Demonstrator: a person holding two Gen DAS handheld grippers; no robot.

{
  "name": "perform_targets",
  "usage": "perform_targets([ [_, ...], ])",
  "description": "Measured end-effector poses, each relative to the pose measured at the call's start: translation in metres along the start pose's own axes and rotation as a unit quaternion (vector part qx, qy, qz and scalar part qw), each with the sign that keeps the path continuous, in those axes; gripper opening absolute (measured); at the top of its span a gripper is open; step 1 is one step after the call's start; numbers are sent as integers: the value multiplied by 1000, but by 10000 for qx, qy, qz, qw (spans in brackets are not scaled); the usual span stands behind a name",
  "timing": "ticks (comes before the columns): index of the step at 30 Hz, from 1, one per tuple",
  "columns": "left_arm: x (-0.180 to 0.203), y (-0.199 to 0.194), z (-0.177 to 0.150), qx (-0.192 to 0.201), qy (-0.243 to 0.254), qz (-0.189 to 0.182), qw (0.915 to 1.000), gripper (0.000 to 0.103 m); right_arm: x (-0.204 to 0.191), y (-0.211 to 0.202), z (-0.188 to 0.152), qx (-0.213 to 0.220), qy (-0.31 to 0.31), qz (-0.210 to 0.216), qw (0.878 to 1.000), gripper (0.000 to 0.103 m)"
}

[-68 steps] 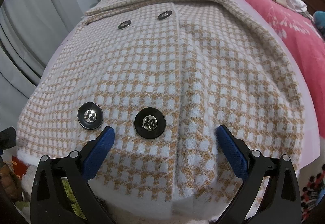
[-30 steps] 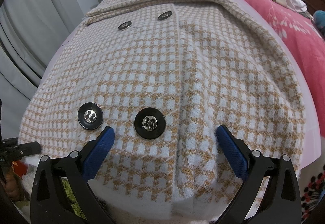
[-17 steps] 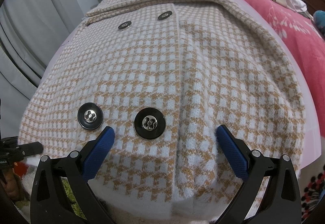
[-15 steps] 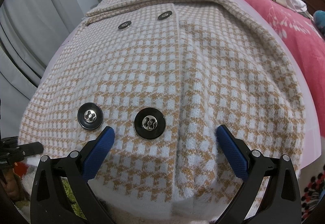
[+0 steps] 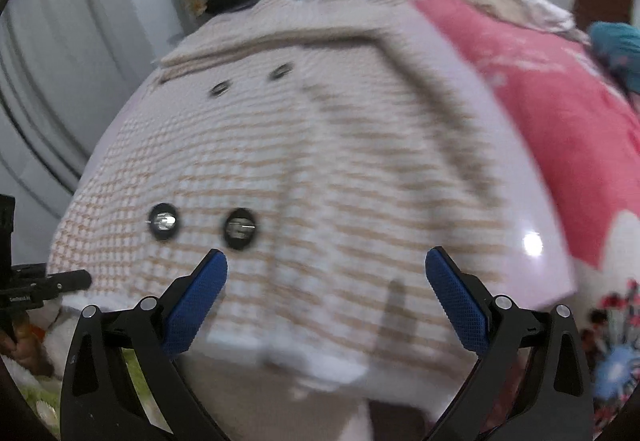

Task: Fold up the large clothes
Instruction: 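Close both grippers on the coat hem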

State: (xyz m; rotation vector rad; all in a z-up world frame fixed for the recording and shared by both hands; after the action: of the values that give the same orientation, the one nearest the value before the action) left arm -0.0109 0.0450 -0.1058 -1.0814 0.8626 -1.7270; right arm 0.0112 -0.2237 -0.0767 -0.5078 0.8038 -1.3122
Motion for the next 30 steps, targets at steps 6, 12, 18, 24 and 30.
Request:
perform_targets([
  [6,0,0,0,-4,8,1,10000,29,51,-21,-2,75,476,-454,9978,84],
  [12,0,1,1,6,19,-12,10000,29,69,-22,-18,-45,950,-325,9949,74],
  [18,0,1,0,12,19,-22,10000,29,74,-20,-40,-255,1270,-276,9912,67],
  [24,0,1,0,13,33,-19,10000,29,72,-8,-51,-478,1475,-119,9878,55],
  [30,1,1,0,23,52,-13,10000,29,64,-9,-56,-502,1429,-9,9885,41],
])
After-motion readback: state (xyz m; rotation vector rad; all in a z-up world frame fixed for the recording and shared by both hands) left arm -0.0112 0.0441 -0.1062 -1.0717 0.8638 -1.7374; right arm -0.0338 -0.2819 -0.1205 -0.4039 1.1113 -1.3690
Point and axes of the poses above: each gripper's, at about its wrist camera, not at the fingertips, and y roughly the way its jaws point, x to its right, z to its top, the point moved 6 cm from there along y, roughly the way its jaws point, and after that the axes turned 9 degrees about z, right-handed, at the moved point
